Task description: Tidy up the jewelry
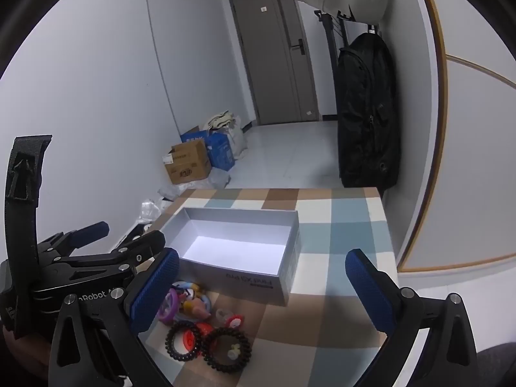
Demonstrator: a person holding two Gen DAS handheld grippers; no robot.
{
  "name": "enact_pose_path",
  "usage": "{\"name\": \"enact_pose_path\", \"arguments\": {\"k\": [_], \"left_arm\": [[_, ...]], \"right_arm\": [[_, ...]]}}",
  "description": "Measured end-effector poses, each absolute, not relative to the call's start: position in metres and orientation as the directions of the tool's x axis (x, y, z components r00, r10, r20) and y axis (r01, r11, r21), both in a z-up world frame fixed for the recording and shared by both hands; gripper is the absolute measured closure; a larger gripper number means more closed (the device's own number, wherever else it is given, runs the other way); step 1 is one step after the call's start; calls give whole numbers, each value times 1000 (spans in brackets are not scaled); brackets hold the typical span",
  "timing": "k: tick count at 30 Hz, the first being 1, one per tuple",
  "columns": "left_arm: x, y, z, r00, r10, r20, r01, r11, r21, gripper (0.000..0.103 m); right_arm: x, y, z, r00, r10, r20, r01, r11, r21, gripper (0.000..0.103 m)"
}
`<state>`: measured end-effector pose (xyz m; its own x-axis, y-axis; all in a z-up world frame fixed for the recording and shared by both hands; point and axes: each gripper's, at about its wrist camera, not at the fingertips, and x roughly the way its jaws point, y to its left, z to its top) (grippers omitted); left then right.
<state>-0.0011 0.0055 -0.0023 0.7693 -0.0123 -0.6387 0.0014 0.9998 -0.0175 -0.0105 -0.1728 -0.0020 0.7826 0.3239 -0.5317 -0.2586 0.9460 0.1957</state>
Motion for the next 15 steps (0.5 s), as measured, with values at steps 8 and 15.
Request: {"name": "enact_pose_path", "arguments": {"k": [8,15], "left_arm": [[-2,7,-3,767,-29,-641,8,999,-35,1],[0,6,-2,766,-37,-641,13,999,-43,1]], "right_arm": [[-13,-172,-5,782,323,-532,-261,946,191,0],[-14,-170,-9,778,324,-539,-266,946,186,0]]}}
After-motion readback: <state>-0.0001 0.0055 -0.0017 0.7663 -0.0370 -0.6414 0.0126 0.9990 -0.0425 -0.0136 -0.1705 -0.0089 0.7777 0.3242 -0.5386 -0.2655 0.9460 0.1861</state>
